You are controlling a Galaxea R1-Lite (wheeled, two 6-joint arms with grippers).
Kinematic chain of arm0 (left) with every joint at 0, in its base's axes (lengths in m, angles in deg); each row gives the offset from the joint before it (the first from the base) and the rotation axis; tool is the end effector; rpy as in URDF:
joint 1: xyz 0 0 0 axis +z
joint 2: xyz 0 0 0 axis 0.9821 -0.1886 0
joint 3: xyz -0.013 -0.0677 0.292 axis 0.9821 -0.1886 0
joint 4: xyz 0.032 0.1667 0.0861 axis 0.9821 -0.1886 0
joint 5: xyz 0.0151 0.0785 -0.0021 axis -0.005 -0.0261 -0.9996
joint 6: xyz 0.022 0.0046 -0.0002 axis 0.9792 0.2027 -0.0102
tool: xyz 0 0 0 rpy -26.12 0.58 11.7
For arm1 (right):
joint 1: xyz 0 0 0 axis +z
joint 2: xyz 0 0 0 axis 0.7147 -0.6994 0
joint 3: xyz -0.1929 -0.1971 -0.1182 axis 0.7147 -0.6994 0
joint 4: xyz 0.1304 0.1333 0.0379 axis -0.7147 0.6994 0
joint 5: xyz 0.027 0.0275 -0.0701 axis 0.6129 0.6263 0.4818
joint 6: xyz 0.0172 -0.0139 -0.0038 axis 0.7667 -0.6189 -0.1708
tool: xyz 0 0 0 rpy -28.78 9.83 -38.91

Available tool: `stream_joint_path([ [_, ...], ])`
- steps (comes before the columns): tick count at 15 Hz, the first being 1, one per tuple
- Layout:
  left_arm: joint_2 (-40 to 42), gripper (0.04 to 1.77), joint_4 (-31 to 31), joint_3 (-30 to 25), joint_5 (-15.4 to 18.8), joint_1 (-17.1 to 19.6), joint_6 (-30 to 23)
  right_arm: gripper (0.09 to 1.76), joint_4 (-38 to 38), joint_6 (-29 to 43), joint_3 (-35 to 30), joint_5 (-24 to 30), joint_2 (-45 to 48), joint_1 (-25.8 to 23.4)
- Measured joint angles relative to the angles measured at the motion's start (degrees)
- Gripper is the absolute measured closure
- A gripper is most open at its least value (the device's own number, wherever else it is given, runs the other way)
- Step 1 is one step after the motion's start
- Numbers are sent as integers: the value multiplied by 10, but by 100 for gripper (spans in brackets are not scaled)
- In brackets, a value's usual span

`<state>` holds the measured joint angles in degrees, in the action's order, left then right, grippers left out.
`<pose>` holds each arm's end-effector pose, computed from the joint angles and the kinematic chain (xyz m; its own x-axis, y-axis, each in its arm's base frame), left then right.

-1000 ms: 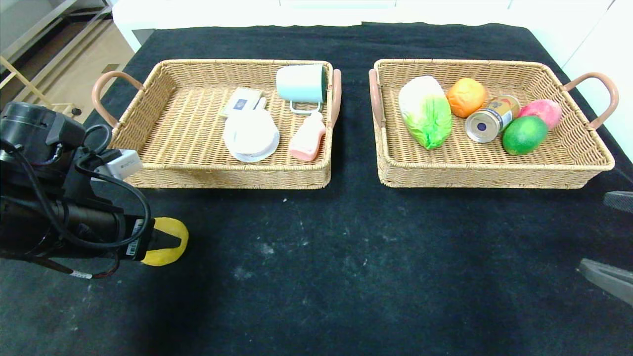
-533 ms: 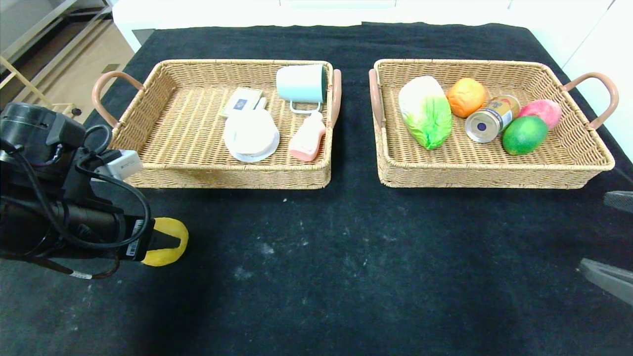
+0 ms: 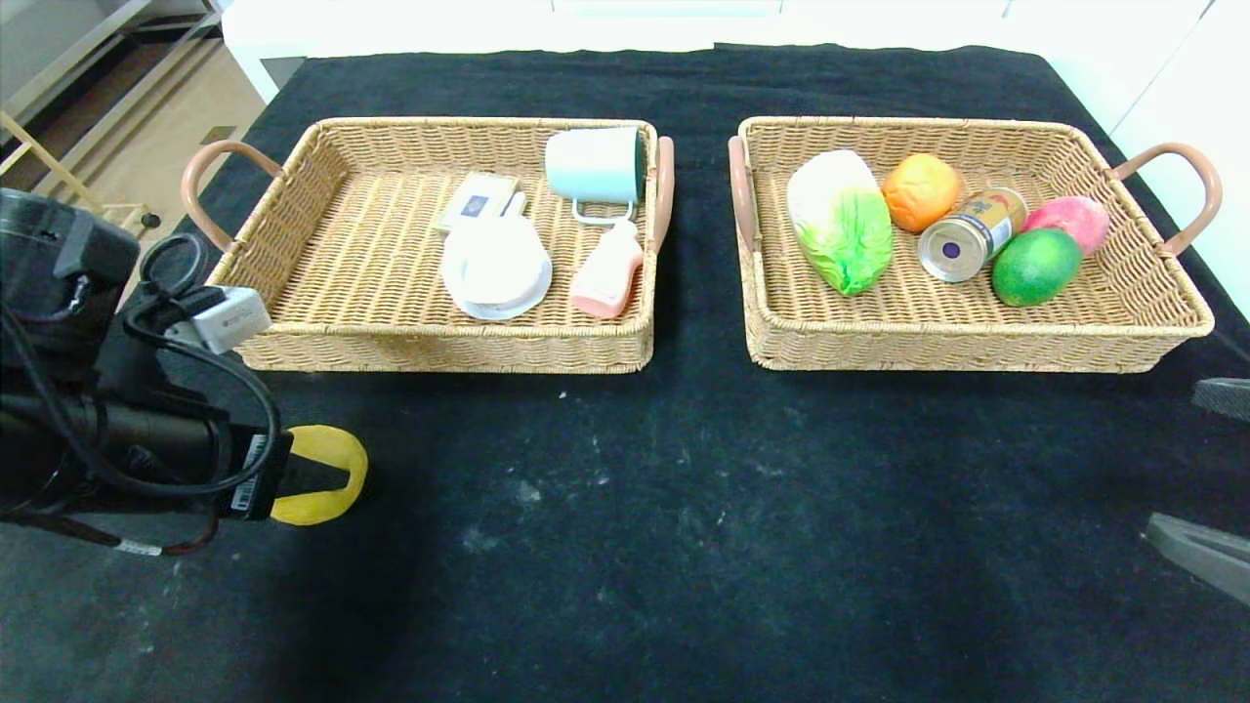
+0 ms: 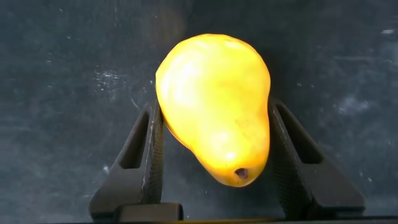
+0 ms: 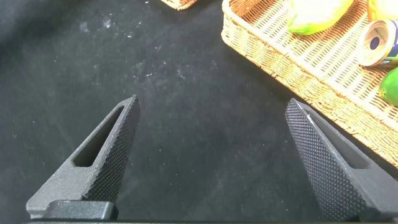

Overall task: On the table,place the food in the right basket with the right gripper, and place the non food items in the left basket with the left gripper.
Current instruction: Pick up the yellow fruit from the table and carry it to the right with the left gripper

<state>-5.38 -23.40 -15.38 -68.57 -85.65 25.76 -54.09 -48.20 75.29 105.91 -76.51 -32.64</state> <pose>0.2182 -0.0245 0.2443 0.6963 -0.0595 -0.7153 0.1126 0.9933 0.0270 0.1019 0.0339 0.2600 0.7555 0.6424 -0.1288 -0.6537 0.7260 -0.2135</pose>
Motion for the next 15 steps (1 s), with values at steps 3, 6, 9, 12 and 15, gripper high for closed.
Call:
stream_joint_path([
  [3, 19, 80, -14, 9, 2, -50, -2, 14, 0, 0, 0, 0, 0, 0],
  [6, 23, 80, -20, 29, 1, -133, -10, 14, 0, 1, 0, 0, 0, 0],
  [9, 9, 80, -18, 65, 2, -213, -21, 14, -1, 1, 1, 0, 2, 0],
  [12, -19, 81, -16, 110, 6, -281, -22, 14, 0, 1, 1, 0, 9, 0],
  [15, -57, 81, -19, 165, 22, -334, -23, 14, 0, 1, 1, -1, 15, -1],
])
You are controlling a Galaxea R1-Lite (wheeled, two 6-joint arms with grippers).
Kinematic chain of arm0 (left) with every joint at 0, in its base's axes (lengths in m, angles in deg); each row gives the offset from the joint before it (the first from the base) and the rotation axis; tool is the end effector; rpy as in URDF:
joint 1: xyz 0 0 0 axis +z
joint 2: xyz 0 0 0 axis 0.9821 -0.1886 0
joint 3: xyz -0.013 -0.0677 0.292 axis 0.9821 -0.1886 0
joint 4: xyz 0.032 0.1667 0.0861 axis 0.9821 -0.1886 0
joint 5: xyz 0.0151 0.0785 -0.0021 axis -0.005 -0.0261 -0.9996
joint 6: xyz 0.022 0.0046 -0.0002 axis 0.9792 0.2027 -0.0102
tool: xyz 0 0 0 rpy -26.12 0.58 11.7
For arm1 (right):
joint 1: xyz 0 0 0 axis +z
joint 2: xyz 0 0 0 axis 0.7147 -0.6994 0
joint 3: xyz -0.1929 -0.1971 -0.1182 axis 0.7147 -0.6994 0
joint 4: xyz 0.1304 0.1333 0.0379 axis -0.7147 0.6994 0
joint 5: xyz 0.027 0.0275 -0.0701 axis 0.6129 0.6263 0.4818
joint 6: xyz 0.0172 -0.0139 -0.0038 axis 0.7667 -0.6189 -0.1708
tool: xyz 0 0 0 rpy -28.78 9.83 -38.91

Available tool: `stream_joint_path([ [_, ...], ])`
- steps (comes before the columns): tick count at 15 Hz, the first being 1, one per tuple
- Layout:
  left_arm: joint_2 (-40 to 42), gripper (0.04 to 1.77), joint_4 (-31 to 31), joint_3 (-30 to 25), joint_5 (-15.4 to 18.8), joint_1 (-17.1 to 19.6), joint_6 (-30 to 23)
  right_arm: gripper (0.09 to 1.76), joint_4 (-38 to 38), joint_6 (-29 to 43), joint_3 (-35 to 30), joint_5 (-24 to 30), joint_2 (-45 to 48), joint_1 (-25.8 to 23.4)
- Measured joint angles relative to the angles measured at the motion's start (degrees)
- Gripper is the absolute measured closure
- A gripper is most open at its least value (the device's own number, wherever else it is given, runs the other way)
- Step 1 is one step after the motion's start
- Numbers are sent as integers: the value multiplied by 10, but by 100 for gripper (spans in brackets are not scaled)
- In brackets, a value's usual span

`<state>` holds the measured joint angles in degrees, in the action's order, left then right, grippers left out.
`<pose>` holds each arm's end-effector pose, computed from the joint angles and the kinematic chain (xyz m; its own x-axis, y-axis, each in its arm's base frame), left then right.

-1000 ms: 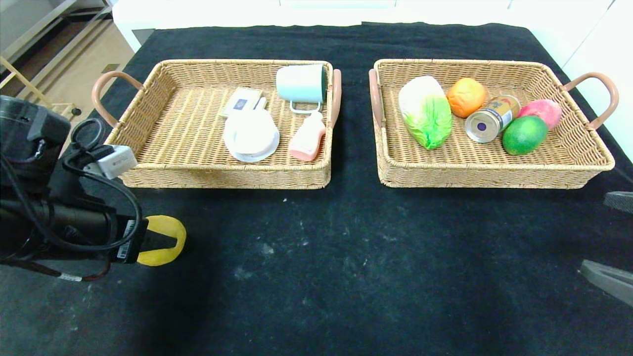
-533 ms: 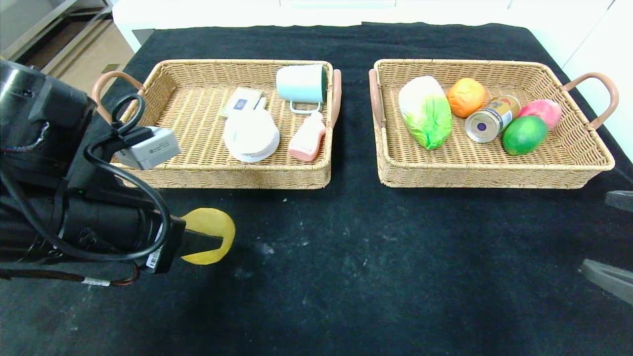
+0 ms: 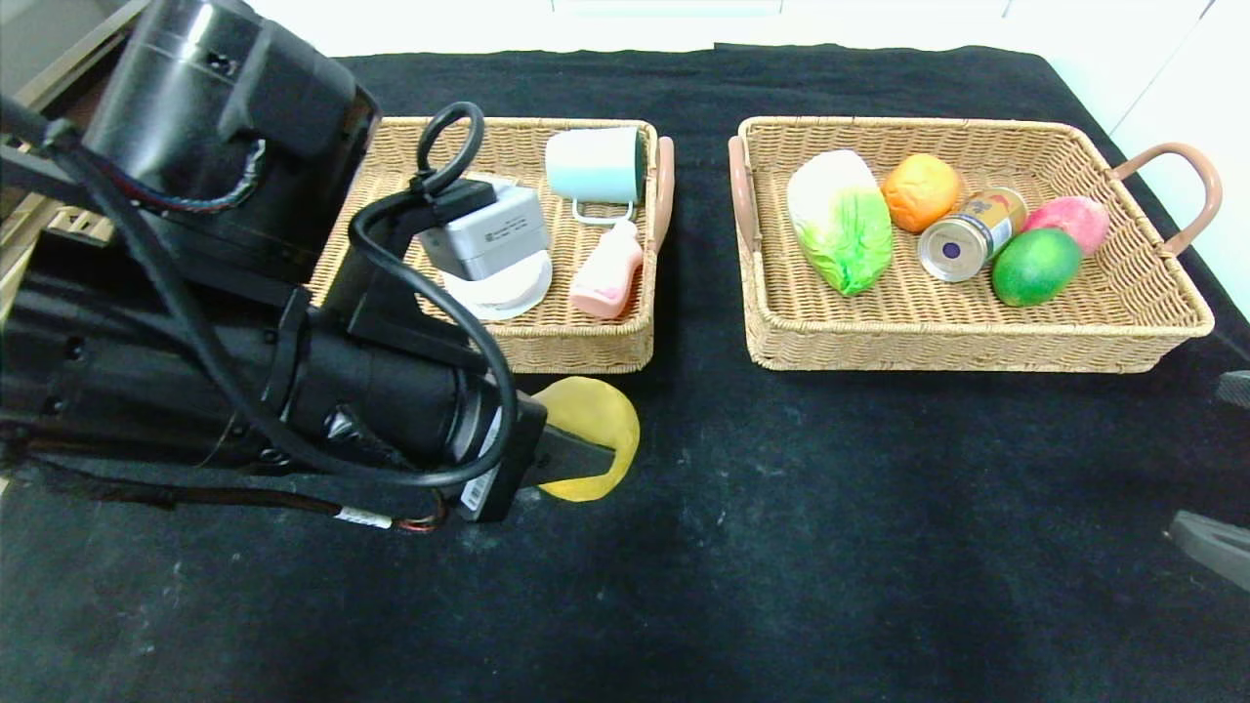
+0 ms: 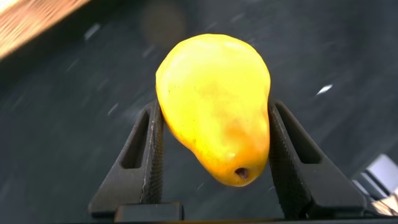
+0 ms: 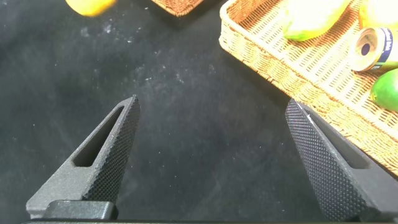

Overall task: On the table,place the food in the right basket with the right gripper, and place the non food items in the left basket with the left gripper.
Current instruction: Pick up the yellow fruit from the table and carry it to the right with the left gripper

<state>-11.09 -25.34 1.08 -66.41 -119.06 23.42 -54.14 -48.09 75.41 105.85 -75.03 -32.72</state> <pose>0.1935 -0.1624 0.2937 0.6020 -0.5270 -0.5999 0.6421 0.7661 -0.0287 0.0953 0.0323 0.2634 0.7603 0.6413 -0.1034 -0.6459 0.7294 -0.2253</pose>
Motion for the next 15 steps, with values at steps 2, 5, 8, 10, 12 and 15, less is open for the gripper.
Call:
stream_joint_path([
  [2, -32, 81, -2, 35, 0, -24, 0, 14, 0, 0, 0, 0, 5, 0],
  [5, -84, 81, 2, 85, -4, -52, 0, 14, 0, 0, -1, 0, 10, 0],
  [8, -131, 81, 0, 140, -5, -74, 0, 14, 0, 0, 1, 0, 16, 0],
  [10, -162, 81, -2, 169, -5, -85, 0, 14, -2, 1, 2, 0, 22, -1],
  [12, -191, 81, -1, 188, -5, -94, 0, 14, -2, 1, 3, 0, 28, -1],
  [15, -226, 81, -1, 212, -6, -99, -2, 14, -1, 1, 2, 0, 32, -1],
])
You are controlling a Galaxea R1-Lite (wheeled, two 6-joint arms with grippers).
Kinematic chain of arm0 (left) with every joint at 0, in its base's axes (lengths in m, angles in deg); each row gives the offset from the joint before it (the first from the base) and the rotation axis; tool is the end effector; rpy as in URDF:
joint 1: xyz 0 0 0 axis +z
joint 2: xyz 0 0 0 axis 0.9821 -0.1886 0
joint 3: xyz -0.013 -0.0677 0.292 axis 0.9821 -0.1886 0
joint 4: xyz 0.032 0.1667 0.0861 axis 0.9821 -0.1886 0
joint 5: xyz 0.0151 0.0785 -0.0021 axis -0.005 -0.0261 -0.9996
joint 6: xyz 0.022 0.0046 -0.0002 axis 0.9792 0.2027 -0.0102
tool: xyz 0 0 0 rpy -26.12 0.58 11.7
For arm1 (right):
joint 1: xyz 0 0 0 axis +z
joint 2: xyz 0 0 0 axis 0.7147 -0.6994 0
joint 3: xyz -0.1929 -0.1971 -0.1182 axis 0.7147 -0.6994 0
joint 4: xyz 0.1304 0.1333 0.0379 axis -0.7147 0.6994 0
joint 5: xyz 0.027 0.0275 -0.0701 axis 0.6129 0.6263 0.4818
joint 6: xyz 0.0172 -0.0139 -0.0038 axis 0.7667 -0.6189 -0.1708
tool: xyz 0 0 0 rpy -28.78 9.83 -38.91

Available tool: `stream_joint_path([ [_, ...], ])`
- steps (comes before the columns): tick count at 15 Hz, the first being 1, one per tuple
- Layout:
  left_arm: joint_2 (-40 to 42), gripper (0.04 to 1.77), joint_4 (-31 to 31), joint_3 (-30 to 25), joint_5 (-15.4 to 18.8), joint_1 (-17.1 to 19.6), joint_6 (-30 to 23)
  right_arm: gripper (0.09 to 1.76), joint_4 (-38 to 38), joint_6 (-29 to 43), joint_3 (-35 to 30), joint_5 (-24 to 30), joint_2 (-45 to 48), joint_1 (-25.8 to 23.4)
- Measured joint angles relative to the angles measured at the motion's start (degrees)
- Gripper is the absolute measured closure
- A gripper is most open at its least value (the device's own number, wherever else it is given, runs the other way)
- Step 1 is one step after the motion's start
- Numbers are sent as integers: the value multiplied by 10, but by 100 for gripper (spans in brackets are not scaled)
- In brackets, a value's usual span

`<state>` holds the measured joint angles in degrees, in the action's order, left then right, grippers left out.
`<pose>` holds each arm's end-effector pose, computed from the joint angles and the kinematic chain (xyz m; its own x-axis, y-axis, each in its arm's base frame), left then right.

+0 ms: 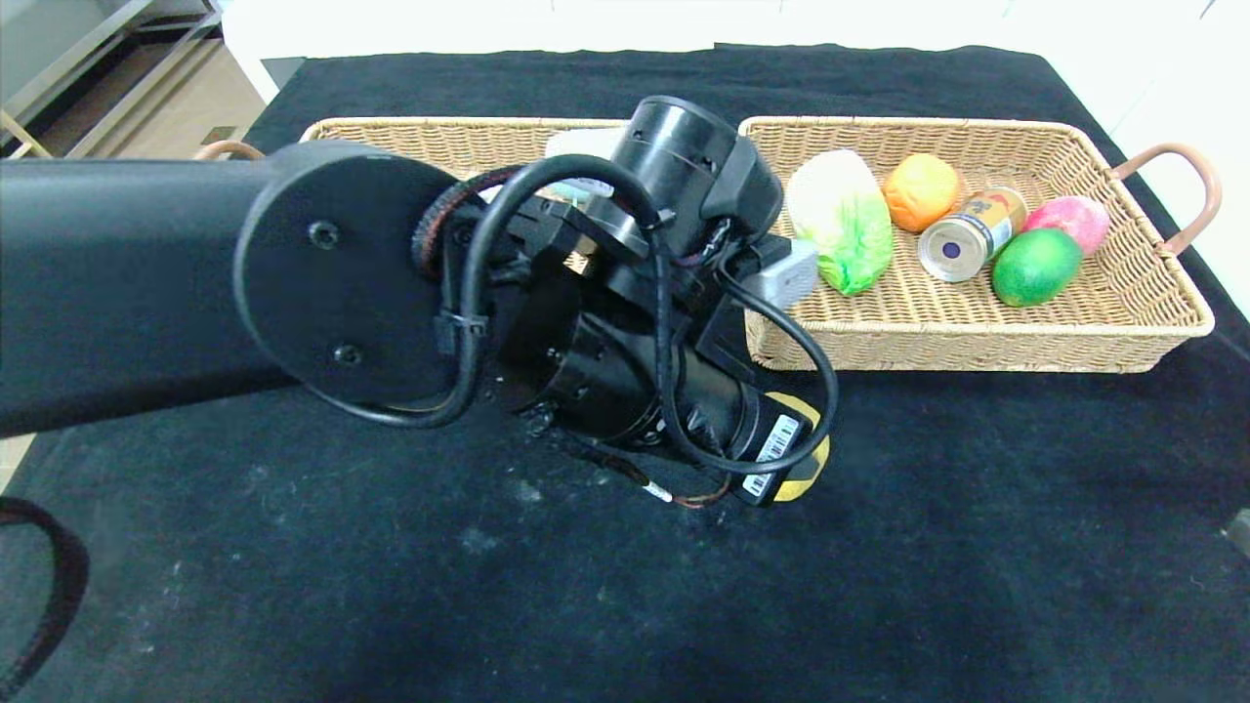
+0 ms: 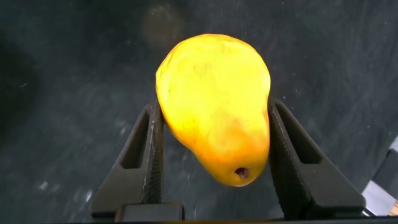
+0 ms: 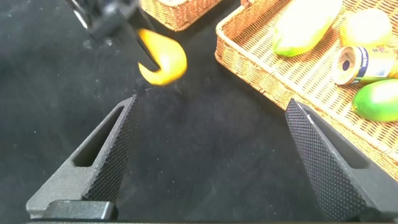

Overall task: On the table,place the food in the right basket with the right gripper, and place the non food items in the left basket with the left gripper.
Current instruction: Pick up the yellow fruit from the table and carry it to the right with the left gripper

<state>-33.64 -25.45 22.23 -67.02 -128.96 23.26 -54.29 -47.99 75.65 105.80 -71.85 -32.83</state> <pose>0.2374 -0.2814 0.2685 0.5003 -0.6036 -0.6208 0.7573 0.6526 -0.0243 0.0808 0.0288 0.2700 0.7667 0.6402 -0.0482 -0.6295 0.7349 -0.2523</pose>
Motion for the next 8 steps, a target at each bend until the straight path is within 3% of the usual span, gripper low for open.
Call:
stream_joint_path([
  [8, -38, 81, 2, 9, -5, -2, 0, 14, -1, -2, -3, 0, -3, 1],
])
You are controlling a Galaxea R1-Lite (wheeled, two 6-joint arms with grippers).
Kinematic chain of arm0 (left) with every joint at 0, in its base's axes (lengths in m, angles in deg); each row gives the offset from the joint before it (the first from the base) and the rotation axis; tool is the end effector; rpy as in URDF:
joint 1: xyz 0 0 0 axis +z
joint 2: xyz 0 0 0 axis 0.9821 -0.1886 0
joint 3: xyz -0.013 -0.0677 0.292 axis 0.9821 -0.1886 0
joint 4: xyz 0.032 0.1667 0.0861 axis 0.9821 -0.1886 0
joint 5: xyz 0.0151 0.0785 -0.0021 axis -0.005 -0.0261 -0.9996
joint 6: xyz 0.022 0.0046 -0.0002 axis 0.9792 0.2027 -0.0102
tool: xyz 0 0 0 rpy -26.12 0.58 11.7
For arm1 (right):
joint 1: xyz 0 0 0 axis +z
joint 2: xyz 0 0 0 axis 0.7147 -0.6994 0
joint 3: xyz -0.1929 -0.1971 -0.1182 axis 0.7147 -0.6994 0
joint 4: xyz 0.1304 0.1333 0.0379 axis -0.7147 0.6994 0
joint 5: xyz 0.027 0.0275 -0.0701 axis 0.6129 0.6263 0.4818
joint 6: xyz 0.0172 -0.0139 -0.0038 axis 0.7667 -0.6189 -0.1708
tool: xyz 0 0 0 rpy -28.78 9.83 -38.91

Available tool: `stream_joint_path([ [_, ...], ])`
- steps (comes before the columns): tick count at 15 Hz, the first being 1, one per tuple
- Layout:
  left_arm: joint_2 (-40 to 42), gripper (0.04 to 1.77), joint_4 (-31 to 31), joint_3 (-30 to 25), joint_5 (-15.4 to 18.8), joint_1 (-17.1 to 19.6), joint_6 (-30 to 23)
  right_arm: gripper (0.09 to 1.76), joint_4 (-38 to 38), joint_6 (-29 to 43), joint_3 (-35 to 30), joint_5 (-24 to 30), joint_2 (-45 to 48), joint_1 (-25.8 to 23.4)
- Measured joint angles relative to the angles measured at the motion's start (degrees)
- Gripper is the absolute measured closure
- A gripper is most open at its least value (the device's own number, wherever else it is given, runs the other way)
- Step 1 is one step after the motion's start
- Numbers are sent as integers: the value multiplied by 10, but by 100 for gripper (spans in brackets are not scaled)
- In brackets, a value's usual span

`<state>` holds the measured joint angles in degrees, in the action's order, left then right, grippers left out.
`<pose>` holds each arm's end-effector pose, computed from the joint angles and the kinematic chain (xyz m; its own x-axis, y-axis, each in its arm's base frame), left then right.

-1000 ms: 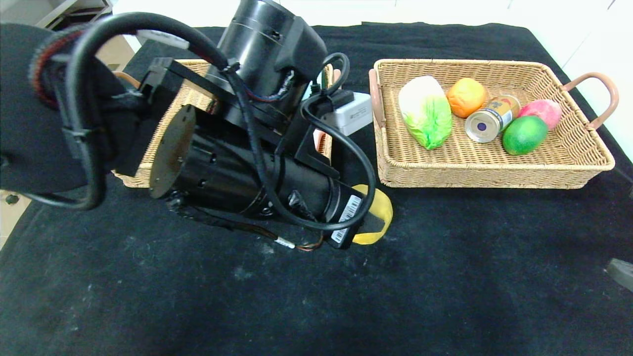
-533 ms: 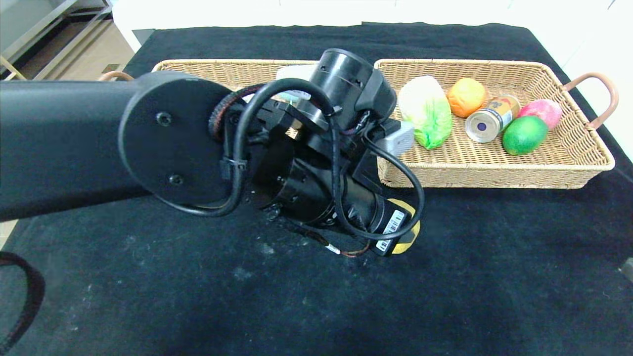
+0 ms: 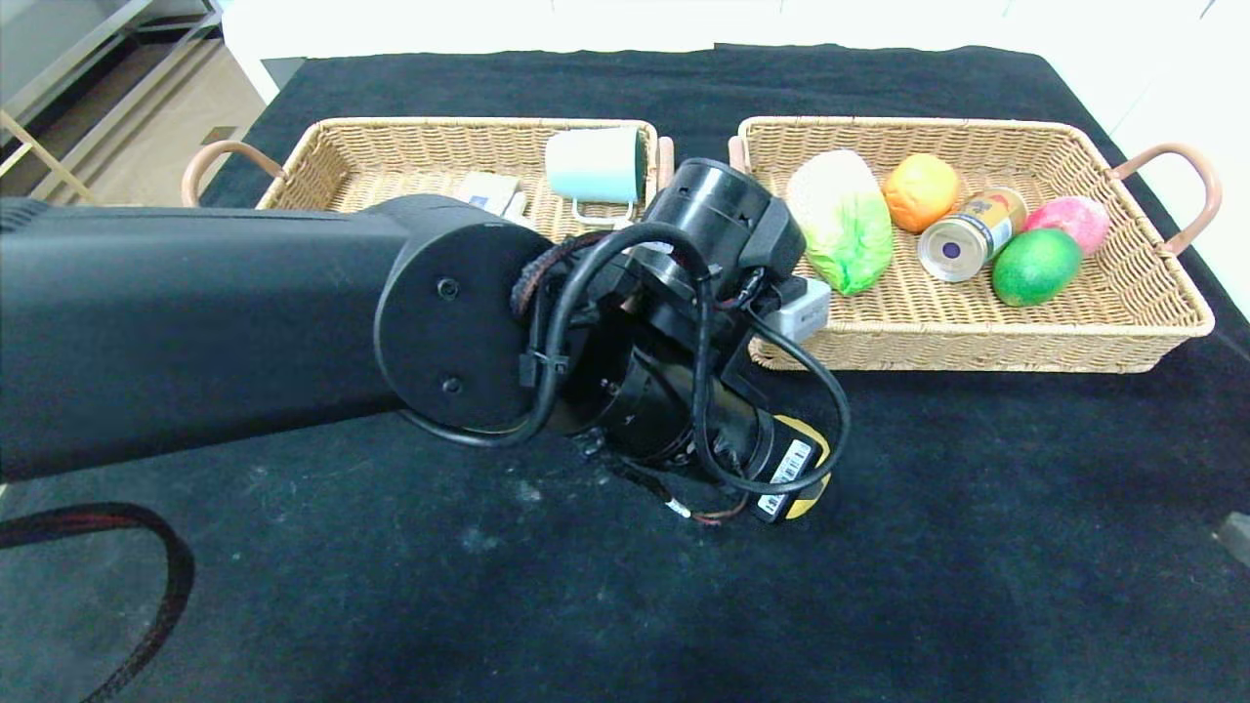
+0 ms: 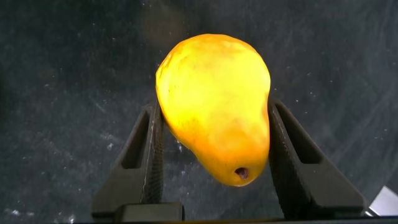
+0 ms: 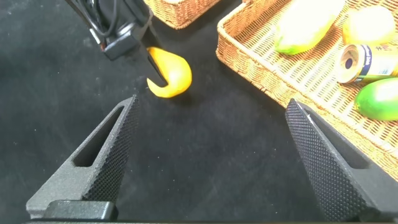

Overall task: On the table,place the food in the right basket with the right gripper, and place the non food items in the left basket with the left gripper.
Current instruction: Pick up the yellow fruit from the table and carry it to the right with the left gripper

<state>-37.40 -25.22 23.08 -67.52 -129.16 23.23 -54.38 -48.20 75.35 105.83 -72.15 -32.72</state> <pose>0.2478 -0.2955 0.2480 0.4857 -0.5768 -0.6568 0.7544 0.6562 -0.0184 0.0824 0.0293 0.2682 0.7647 0.6420 -0.0561 -0.6331 0.7320 -0.2518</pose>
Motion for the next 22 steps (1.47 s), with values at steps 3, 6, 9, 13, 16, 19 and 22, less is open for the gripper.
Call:
stream_joint_path([
  [3, -5, 81, 0, 0, -4, -1, 0, 14, -1, 0, 0, 0, -2, 0],
  [6, -8, 81, 0, 0, -4, -2, 0, 14, -1, 0, -1, 0, -5, 0],
  [9, -8, 58, -3, -2, -10, -2, -1, 14, -1, -1, -1, 0, -8, 0],
  [13, -6, 39, -1, -1, -11, -1, -1, 14, -1, -5, -3, 0, -12, 0],
  [16, -1, 30, -2, -3, -12, -1, -1, 14, 0, -11, -5, 0, -13, 1],
  [19, 17, 23, -3, -7, -11, -1, -1, 14, 0, -12, -5, 1, -13, 1],
  [22, 54, 19, -3, -29, -12, 1, 1, 14, 3, -11, -5, 1, -13, 4],
])
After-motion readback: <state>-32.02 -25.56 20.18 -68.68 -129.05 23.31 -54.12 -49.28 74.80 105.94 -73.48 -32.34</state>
